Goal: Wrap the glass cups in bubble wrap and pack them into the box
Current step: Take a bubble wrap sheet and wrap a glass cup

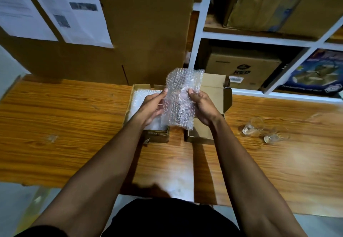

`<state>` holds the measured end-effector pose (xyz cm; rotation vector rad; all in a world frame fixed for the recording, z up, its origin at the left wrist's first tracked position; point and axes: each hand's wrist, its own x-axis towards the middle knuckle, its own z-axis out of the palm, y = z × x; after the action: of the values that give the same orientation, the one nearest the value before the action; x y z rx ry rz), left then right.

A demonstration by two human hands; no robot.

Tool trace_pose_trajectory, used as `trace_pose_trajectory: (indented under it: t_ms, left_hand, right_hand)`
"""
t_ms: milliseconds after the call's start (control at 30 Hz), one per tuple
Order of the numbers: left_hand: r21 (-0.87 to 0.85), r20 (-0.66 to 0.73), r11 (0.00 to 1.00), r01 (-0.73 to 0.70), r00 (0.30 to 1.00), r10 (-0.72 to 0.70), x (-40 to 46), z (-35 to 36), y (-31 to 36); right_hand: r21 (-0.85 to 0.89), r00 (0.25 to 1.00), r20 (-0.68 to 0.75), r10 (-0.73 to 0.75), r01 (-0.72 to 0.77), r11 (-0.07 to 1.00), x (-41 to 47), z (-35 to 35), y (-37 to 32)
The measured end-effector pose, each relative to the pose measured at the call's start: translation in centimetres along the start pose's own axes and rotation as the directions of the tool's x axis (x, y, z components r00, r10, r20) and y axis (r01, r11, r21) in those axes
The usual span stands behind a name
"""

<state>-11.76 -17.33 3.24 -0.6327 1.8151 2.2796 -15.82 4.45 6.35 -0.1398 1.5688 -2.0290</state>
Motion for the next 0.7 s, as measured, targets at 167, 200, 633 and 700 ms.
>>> trace_pose_trajectory:
  t_ms: [167, 200, 633, 700]
  left_hand:
    - [-0.138, -0.051, 0.99, -0.042, 0.998, 0.035, -0.7, 3.1, 0.7]
    - [-0.108, -0.071, 0.993, -0.05, 0.997, 0.042, -0.7, 3.6, 0.6]
    - [0.27, -0.121, 0.923, -0.275, 0.941, 0.316, -1.7, 9.8, -0.2]
    - [0.308, -0.132, 0.912, -0.271, 0.937, 0.323, -1.9, 10.4, -0.3]
  right_hand:
    - [-0.177, 0.987, -0.16, -0.014, -0.015, 0.984, -1.4, -3.6, -1.5]
    - [-0.229, 0.976, -0.211, -0.044, -0.006, 0.973, -1.6, -4.7, -1.7]
    - [-0.492, 0.915, -0.263, -0.307, 0.147, 0.858, -3.0, -12.2, -1.8]
    - [-0.498, 0.929, -0.236, -0.285, 0.136, 0.857, -3.1, -12.9, -1.9]
